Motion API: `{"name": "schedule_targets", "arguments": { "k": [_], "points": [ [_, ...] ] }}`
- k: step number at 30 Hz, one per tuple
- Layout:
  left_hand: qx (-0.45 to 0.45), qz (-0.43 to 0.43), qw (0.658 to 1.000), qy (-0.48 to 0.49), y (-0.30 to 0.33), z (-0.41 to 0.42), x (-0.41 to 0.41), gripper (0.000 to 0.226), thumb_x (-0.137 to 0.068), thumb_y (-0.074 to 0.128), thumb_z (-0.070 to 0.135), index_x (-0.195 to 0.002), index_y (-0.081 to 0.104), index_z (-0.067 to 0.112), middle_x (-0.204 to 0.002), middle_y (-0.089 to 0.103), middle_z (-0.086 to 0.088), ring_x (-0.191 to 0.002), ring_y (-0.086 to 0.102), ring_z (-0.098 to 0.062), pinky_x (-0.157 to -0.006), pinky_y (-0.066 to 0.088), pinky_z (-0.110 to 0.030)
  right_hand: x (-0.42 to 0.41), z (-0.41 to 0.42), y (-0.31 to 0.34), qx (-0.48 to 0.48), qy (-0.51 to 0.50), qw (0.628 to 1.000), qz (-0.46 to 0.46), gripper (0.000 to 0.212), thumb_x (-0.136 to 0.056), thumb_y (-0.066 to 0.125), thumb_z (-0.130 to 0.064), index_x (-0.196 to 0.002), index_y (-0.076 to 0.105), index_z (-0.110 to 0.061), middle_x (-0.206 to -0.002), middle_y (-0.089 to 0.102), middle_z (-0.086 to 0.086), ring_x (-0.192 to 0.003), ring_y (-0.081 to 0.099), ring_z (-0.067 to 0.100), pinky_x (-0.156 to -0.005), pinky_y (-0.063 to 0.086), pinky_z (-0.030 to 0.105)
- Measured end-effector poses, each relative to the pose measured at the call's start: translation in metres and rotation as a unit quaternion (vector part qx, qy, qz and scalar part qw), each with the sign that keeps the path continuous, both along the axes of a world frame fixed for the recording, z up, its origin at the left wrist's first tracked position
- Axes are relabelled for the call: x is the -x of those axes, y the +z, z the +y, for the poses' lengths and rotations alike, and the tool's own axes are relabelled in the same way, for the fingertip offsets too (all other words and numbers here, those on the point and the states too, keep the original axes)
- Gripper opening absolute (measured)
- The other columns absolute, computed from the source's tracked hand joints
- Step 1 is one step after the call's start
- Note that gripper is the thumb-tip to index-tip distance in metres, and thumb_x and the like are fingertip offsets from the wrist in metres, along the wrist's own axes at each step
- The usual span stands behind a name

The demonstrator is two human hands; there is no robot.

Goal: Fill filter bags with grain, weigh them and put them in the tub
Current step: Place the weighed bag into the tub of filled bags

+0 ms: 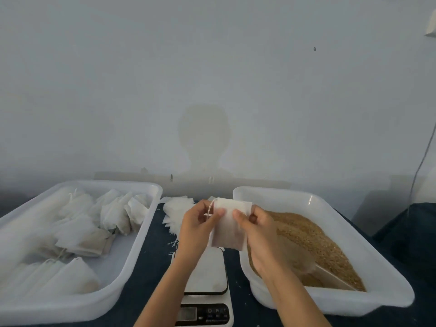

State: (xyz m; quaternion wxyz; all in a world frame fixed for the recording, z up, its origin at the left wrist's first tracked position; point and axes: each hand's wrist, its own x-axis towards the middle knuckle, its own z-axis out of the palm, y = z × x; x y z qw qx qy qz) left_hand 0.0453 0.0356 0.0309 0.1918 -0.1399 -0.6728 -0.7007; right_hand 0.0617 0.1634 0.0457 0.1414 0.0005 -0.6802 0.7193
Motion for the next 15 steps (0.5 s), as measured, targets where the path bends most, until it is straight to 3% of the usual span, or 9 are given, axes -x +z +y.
{"name": "schedule_targets", "arguments": {
  "k": [2,4,7,9,12,15],
  "points": [
    [0.016,-0.009,0.999,0.037,-0.008,-0.018,-0.001,0.013,-0.087,0.064,0.012,-0.076,0.061,0.006,-0.065,0.06,-0.004,-0.062,0.053,-0.009,-0.059,0.042,-0.02,0.004,-0.024,-0.011,-0.044,-0.009,0.999,0.004,0.01,-0.086,0.065,-0.016,-0.085,0.061,-0.007,-0.085,0.066,0.015,-0.073,0.06,0.019,-0.067,0.049,0.036],
    [0.044,-0.026,0.996,0.07,-0.021,-0.033,-0.003,0.02,-0.087,0.064,0.012,-0.069,0.057,0.011,-0.055,0.054,0.008,-0.053,0.048,-0.001,-0.052,0.037,-0.011,0.008,-0.041,-0.026,-0.107,-0.02,0.994,0.01,0.019,-0.086,0.065,-0.016,-0.083,0.058,0.001,-0.084,0.063,0.023,-0.068,0.056,0.022,-0.063,0.045,0.034],
    [0.085,-0.063,0.99,0.093,-0.043,-0.046,-0.002,0.02,-0.086,0.066,0.013,-0.068,0.057,0.01,-0.053,0.052,0.009,-0.05,0.045,-0.001,-0.05,0.036,-0.011,0.014,-0.055,-0.052,-0.163,-0.02,0.986,0.014,0.024,-0.085,0.066,-0.017,-0.079,0.054,0.003,-0.081,0.059,0.025,-0.073,0.057,0.035,-0.064,0.046,0.039],
    [0.116,-0.086,0.984,0.108,-0.055,-0.047,0.001,0.02,-0.086,0.066,0.014,-0.069,0.056,0.01,-0.056,0.051,0.007,-0.052,0.045,-0.004,-0.05,0.036,-0.011,0.017,-0.056,-0.065,-0.18,-0.01,0.983,0.015,0.026,-0.085,0.067,-0.016,-0.069,0.047,-0.008,-0.068,0.051,0.015,-0.064,0.05,0.027,-0.062,0.043,0.038],
    [0.148,-0.099,0.976,0.123,-0.067,-0.043,0.006,0.027,-0.085,0.067,0.017,-0.065,0.049,0.013,-0.057,0.046,0.006,-0.053,0.04,-0.007,-0.05,0.033,-0.013,0.022,-0.05,-0.078,-0.21,-0.019,0.977,0.034,0.04,-0.084,0.068,-0.014,-0.062,0.035,-0.018,-0.058,0.036,-0.004,-0.055,0.035,0.009,-0.054,0.032,0.02],
    [0.176,-0.1,0.97,0.134,-0.074,-0.04,0.012,0.022,-0.086,0.067,0.02,-0.07,0.052,0.014,-0.063,0.051,0.005,-0.059,0.045,-0.009,-0.054,0.034,-0.015,0.032,-0.042,-0.085,-0.253,-0.02,0.966,0.048,0.043,-0.084,0.068,-0.016,-0.062,0.031,-0.02,-0.057,0.031,-0.008,-0.052,0.029,0.005,-0.052,0.03,0.018]
  ]
}}
